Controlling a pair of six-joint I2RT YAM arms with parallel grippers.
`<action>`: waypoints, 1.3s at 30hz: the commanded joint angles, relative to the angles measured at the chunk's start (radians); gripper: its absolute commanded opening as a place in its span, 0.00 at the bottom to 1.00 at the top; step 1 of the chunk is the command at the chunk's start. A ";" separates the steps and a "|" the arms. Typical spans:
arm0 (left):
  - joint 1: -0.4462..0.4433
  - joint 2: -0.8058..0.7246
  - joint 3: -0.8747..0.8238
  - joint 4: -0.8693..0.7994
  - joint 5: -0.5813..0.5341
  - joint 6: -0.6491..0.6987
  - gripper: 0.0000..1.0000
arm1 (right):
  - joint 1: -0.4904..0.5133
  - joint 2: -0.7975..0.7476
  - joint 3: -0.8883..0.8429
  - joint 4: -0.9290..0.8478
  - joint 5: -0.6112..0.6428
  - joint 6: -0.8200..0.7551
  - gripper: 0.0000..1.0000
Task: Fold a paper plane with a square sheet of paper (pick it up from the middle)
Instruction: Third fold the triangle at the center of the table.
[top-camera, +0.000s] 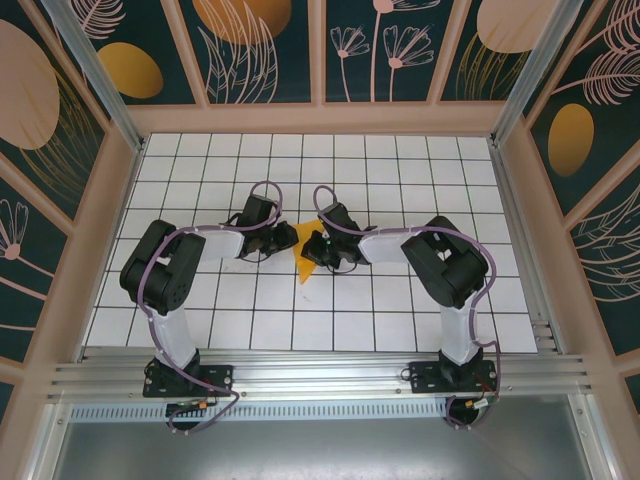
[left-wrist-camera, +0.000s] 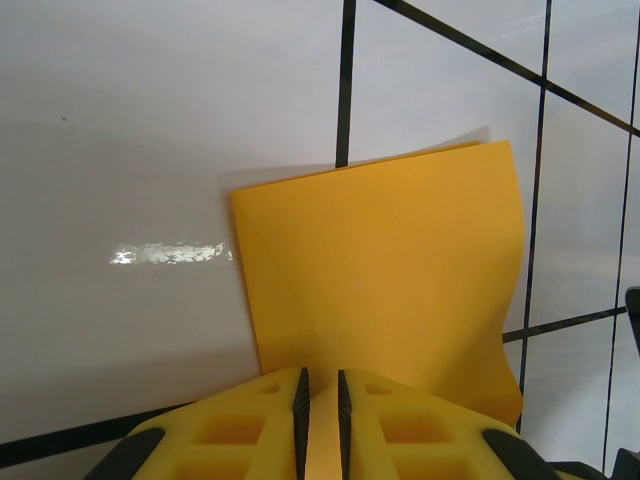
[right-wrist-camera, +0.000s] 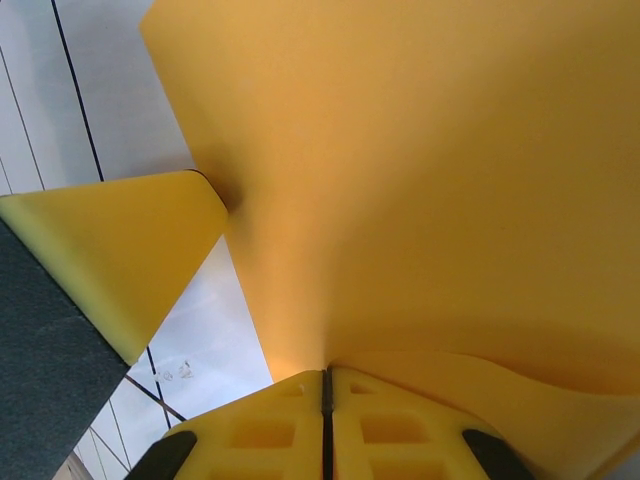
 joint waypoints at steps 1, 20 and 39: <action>0.003 0.019 0.006 -0.027 0.016 0.021 0.19 | 0.003 0.033 0.027 -0.006 0.018 -0.006 0.10; 0.023 -0.183 -0.048 -0.044 -0.043 -0.051 0.22 | 0.004 -0.006 0.003 -0.035 0.026 -0.044 0.38; 0.022 -0.232 -0.181 0.104 0.152 -0.112 0.06 | 0.001 -0.009 -0.017 -0.029 0.020 -0.043 0.01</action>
